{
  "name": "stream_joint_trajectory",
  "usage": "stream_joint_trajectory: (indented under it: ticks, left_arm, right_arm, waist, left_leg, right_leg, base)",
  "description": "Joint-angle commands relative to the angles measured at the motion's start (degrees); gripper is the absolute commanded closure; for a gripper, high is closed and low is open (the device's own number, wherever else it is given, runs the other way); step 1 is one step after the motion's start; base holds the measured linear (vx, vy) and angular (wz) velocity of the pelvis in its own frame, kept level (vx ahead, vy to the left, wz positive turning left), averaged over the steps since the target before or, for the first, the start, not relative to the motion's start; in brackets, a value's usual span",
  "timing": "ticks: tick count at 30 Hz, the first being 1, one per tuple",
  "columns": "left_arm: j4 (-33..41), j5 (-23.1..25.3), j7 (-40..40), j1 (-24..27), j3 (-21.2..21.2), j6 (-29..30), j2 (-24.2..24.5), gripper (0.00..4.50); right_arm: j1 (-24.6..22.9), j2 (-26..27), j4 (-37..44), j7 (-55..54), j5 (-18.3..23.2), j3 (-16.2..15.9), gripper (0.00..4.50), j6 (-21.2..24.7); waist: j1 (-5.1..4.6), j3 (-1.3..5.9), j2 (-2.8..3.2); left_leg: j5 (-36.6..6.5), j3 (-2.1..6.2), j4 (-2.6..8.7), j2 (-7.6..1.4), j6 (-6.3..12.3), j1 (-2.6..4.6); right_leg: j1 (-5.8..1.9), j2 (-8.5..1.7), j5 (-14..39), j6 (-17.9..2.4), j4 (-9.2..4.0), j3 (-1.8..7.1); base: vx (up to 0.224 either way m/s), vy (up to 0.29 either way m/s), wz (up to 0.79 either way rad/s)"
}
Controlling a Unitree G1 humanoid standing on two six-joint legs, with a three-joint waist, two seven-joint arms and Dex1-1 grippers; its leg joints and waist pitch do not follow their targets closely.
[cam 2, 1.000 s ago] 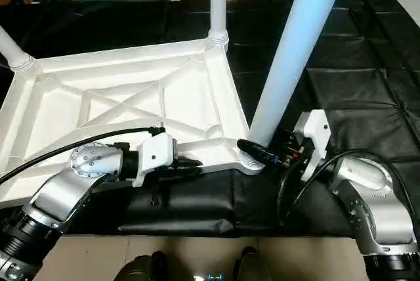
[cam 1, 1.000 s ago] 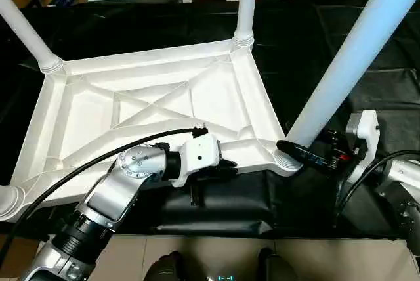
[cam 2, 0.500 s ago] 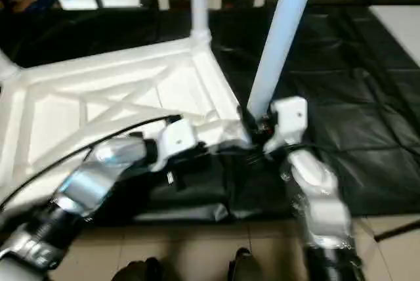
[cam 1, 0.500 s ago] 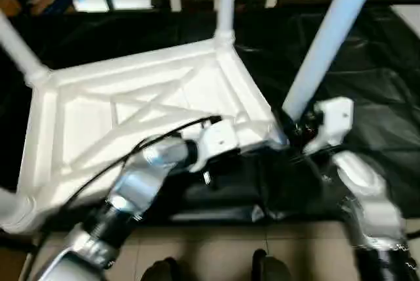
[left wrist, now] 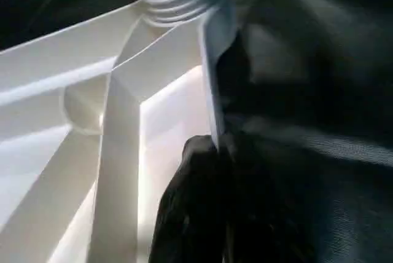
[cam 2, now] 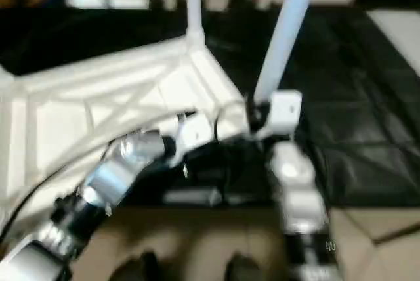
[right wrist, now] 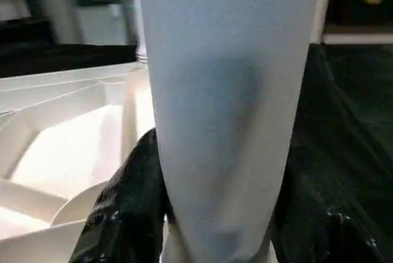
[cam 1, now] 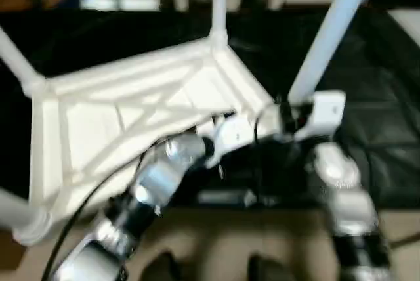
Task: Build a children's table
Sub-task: Rotate leg to tighten
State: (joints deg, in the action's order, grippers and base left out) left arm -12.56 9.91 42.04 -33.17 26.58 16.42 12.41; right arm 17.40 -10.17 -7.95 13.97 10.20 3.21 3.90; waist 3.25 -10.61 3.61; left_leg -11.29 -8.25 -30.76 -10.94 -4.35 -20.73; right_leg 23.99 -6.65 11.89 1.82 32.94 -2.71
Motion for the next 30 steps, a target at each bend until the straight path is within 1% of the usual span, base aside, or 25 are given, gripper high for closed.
stream_joint_trajectory:
  ticks: [1, 2, 3, 4, 5, 6, 7, 8, 9, 11, 12, 13, 14, 15, 16, 17, 18, 19, 20, 21, 23, 24, 26, 28, 30]
  left_arm:
    - [-0.1, -0.1, 3.4, 1.3, 1.3, -2.7, 1.5, 4.5]
    - [0.0, -0.1, 3.6, 1.4, 1.3, -3.1, 1.6, 4.5]
    - [0.3, -0.8, 4.5, 1.8, 0.9, -5.6, 2.3, 4.5]
    - [0.3, -0.9, 4.7, 1.8, 0.9, -5.8, 2.4, 4.5]
    - [0.5, -1.3, 5.1, 2.0, 0.8, -6.4, 2.6, 4.5]
    - [0.6, -1.5, 5.3, 2.2, 0.8, -7.3, 2.9, 4.5]
    - [0.6, -1.5, 5.4, 2.3, 0.8, -7.6, 3.2, 4.5]
    - [0.5, -1.5, 5.3, 2.3, 0.8, -8.0, 3.3, 4.5]
    - [0.5, -1.5, 5.3, 2.3, 0.8, -8.0, 3.3, 4.5]
    - [0.1, -1.5, 5.3, 2.2, 0.8, -9.2, 3.6, 4.5]
    - [0.1, -1.5, 5.3, 2.2, 0.8, -9.2, 3.6, 4.5]
    - [-0.2, -1.5, 5.3, 2.0, 0.8, -9.6, 3.6, 4.5]
    - [-0.2, -1.5, 5.3, 2.0, 0.8, -9.6, 3.6, 4.5]
    - [-0.6, -1.5, 5.4, 1.8, 0.7, -10.2, 3.7, 4.5]
    - [-1.3, -1.4, 5.4, 1.5, 0.6, -11.1, 3.7, 4.5]
    - [-1.9, -1.4, 5.4, 1.3, 0.4, -11.8, 3.7, 4.5]
    - [-1.9, -1.4, 5.4, 1.3, 0.4, -11.8, 3.7, 4.5]
    - [-2.8, -1.4, 5.4, 0.9, 0.2, -13.2, 3.6, 4.5]
    - [-3.1, -1.4, 5.3, 0.7, 0.2, -13.9, 3.6, 4.5]
    - [-3.3, -1.6, 5.3, 0.5, 0.0, -14.1, 3.6, 4.5]
    - [-3.6, -1.7, 5.1, 0.2, -0.2, -14.6, 3.5, 4.5]
    - [-4.1, -2.0, 5.0, -0.3, -0.5, -15.3, 3.2, 4.5]
    - [-5.1, -2.3, 5.8, -1.1, -0.5, -17.1, 3.0, 4.5]
    - [-5.6, -2.6, 6.2, -1.6, -0.5, -18.0, 2.9, 4.5]
    - [-6.0, -2.7, 6.5, -1.8, -0.5, -18.8, 2.8, 4.5]
  right_arm:
    - [-4.3, -3.1, 1.0, 6.1, 1.3, -0.7, 1.91, 1.0]
    - [-4.5, -3.6, 1.5, 6.4, 1.5, -0.5, 1.85, 1.1]
    - [-5.9, -6.2, 4.8, 9.0, 2.9, 0.6, 1.71, 1.3]
    - [-6.0, -6.4, 5.2, 9.3, 3.1, 0.7, 1.48, 1.3]
    - [-6.6, -7.4, 6.5, 10.7, 4.0, 1.4, 1.48, 1.3]
    - [-7.3, -8.8, 7.8, 11.7, 4.4, 2.2, 1.44, 1.1]
    - [-8.4, -10.5, 9.5, 13.4, 4.9, 3.1, 1.41, 0.3]
    - [-9.2, -12.0, 10.5, 14.4, 5.0, 3.8, 1.33, -0.4]
    - [-9.3, -12.0, 10.6, 14.5, 5.1, 3.9, 1.33, -0.4]
    - [-10.9, -13.8, 12.8, 16.2, 6.1, 5.6, 0.98, -1.5]
    - [-10.9, -13.8, 12.8, 16.2, 6.1, 5.6, 0.98, -1.5]
    - [-11.9, -14.2, 13.8, 17.1, 7.1, 6.4, 0.85, -1.8]
    - [-11.9, -14.2, 13.8, 17.1, 7.1, 6.4, 0.72, -1.8]
    - [-13.0, -14.6, 14.8, 17.2, 7.4, 6.9, 0.72, -2.4]
    - [-14.3, -14.6, 15.9, 17.4, 7.9, 7.5, 0.55, -3.0]
    - [-15.6, -14.3, 17.0, 17.8, 8.7, 7.9, 0.52, -3.2]
    - [-15.6, -14.3, 17.0, 17.8, 8.7, 7.9, 0.49, -3.2]
    - [-17.9, -14.1, 18.5, 18.5, 10.1, 8.2, 0.4, -3.3]
    - [-18.9, -14.0, 19.0, 18.8, 10.6, 8.4, 0.25, -3.3]
    - [-19.7, -14.1, 19.3, 19.4, 10.9, 8.3, 0.14, -3.2]
    - [-21.0, -14.4, 19.6, 20.8, 11.3, 8.1, 0.06, -3.4]
    - [-22.9, -15.2, 20.2, 23.0, 12.4, 7.7, 0.03, -2.0]
    - [-25.1, -16.7, 20.6, 24.9, 12.1, 6.3, 0.03, 0.0]
    - [-25.9, -17.3, 20.7, 25.0, 11.2, 5.4, 0.03, 1.0]
    - [-26.4, -17.6, 20.7, 24.9, 10.6, 4.8, 0.03, 1.6]
  waist:
    - [-0.23, 3.58, -1.0]
    - [-0.12, 3.95, -0.21]
    - [-0.33, 3.7, -0.47]
    - [-0.42, 3.25, -0.64]
    - [-0.9, 2.95, -1.01]
    - [-0.89, 3.08, -0.55]
    - [-0.9, 3.18, -0.57]
    - [-0.79, 3.4, -0.22]
    - [-0.79, 3.6, -0.2]
    - [-0.82, 4.2, 0.38]
    - [-0.82, 4.21, 0.24]
    - [-0.81, 4.08, 0.1]
    - [-0.94, 3.97, -0.04]
    - [-1.02, 4.0, 0.0]
    - [-0.96, 4.09, 0.36]
    - [-0.91, 4.14, 0.24]
    - [-0.91, 4.2, 0.23]
    - [-0.94, 4.32, 0.25]
    - [-0.81, 4.53, 0.28]
    - [-0.82, 4.49, 0.25]
    - [-0.85, 4.75, 0.3]
    - [-0.82, 4.82, 0.26]
    - [-0.7, 4.86, 0.3]
    - [-0.73, 5.08, 0.32]
    - [-0.81, 5.07, 0.37]
  left_leg:
    - [-10.8, -0.35, 3.65, -0.07, 0.26, -0.52]
    - [-10.5, -1.37, 3.12, -0.68, 0.78, 1.11]
    - [-11.4, -1.55, 3.32, -0.6, 1.04, 0.88]
    - [-16.3, -1.9, 3.81, -0.52, 1.68, 0.49]
    - [-21.1, -1.82, 3.93, -0.32, 1.46, 0.59]
    - [-21.4, -1.68, 3.94, -0.29, 1.37, 0.68]
    - [-20.1, -1.53, 4.02, -0.44, 1.63, 0.34]
    - [-18.3, -1.58, 4.06, -0.67, 2.04, 0.14]
    - [-17.3, -1.69, 4.03, -0.82, 2.26, 0.11]
    - [-12.6, -1.9, 3.72, -0.95, 3.22, -0.65]
    - [-12.1, -2.0, 3.67, -1.02, 3.5, -0.71]
    - [-13.7, -2.25, 3.73, -0.92, 4.1, -0.72]
    - [-17.0, -2.28, 3.81, -0.84, 4.22, -0.72]
    - [-17.8, -2.26, 3.81, -0.8, 4.08, -0.7]
    - [-17.9, -2.24, 3.79, -0.82, 3.96, -0.63]
    - [-17.7, -2.35, 3.75, -0.88, 4.18, -0.6]
    - [-17.3, -2.4, 3.72, -0.84, 4.42, -0.63]
    - [-15.9, -2.34, 3.65, -0.85, 4.75, -0.99]
    - [-14.6, -2.43, 3.44, -0.92, 5.41, -0.93]
    - [-14.3, -2.5, 3.4, -0.86, 5.78, -1.01]
    - [-12.3, -2.41, 3.19, -0.8, 6.48, -1.37]
    - [-11.1, -2.46, 3.05, -0.75, 7.11, -1.44]
    - [-10.0, -2.54, 2.76, -0.8, 8.29, -1.35]
    - [-7.7, -2.39, 2.56, -0.66, 8.8, -1.7]
    - [-7.0, -2.38, 2.45, -0.68, 9.34, -1.8]
  right_leg:
    - [-2.67, -0.78, 30.8, -4.4, -5.93, 1.0]
    - [-1.22, -0.32, 20.0, -8.7, -5.68, 1.74]
    - [-1.47, 0.11, 17.3, -10.1, -5.48, 1.69]
    - [-1.58, 0.28, 22.1, -10.4, -5.84, 1.48]
    - [-1.18, 0.05, 30.2, -8.4, -6.36, 1.16]
    - [-1.22, -0.25, 32.3, -7.5, -6.49, 1.09]
    - [-1.3, -0.51, 33.2, -6.0, -6.72, 1.19]
    - [-1.27, -0.42, 30.2, -5.9, -6.51, 1.3]
    - [-1.28, -0.33, 28.0, -6.3, -6.43, 1.31]
    - [-1.65, -0.16, 16.8, -9.4, -5.25, 1.26]
    - [-1.6, -0.06, 14.7, -10.0, -5.21, 1.24]
    - [-1.55, 0.02, 14.0, -10.8, -5.26, 1.22]
    - [-1.4, -0.1, 18.0, -10.5, -5.48, 1.16]
    - [-1.32, -0.18, 19.5, -10.2, -5.54, 1.15]
    - [-1.21, -0.26, 20.1, -9.6, -5.66, 1.19]
    - [-1.05, -0.19, 19.1, -9.3, -5.69, 1.21]
    - [-1.08, -0.19, 18.3, -9.3, -5.7, 1.22]
    - [-1.33, -0.22, 16.2, -9.8, -5.34, 1.17]
    - [-1.3, -0.25, 14.1, -10.1, -5.22, 1.18]
    - [-1.3, -0.2, 13.3, -10.3, -5.22, 1.18]
    - [-1.74, -0.33, 10.8, -11.2, -4.76, 1.06]
    - [-1.83, -0.34, 9.7, -11.5, -4.66, 0.98]
    - [-1.86, -0.39, 8.9, -12.0, -4.64, 1.07]
    - [-2.21, -0.34, 6.7, -12.5, -4.25, 0.93]
    - [-2.16, -0.38, 5.7, -12.9, -4.09, 0.87]
  base:
    - [0.065, 0.014, -0.27]
    - [0.0, 0.0, 0.0]
    - [-0.029, -0.018, 0.24]
    - [-0.029, -0.018, 0.24]
    - [0.0, 0.0, 0.0]
    - [0.0, 0.0, 0.0]
    - [0.0, 0.0, 0.0]
    - [0.0, 0.0, 0.0]
    - [0.0, 0.0, 0.0]
    - [0.0, 0.0, 0.0]
    - [0.0, 0.0, 0.0]
    - [0.0, 0.0, 0.0]
    - [0.0, 0.0, 0.0]
    - [0.0, 0.0, 0.0]
    - [0.0, 0.0, 0.0]
    - [0.0, 0.0, 0.0]
    - [0.0, 0.0, 0.0]
    - [0.0, 0.0, 0.0]
    - [0.0, 0.0, 0.0]
    - [0.067, 0.003, 0.08]
    - [0.0, 0.0, 0.0]
    - [0.0, 0.0, 0.0]
    - [0.0, 0.0, 0.0]
    - [0.0, 0.0, 0.0]
    - [0.0, 0.0, 0.0]
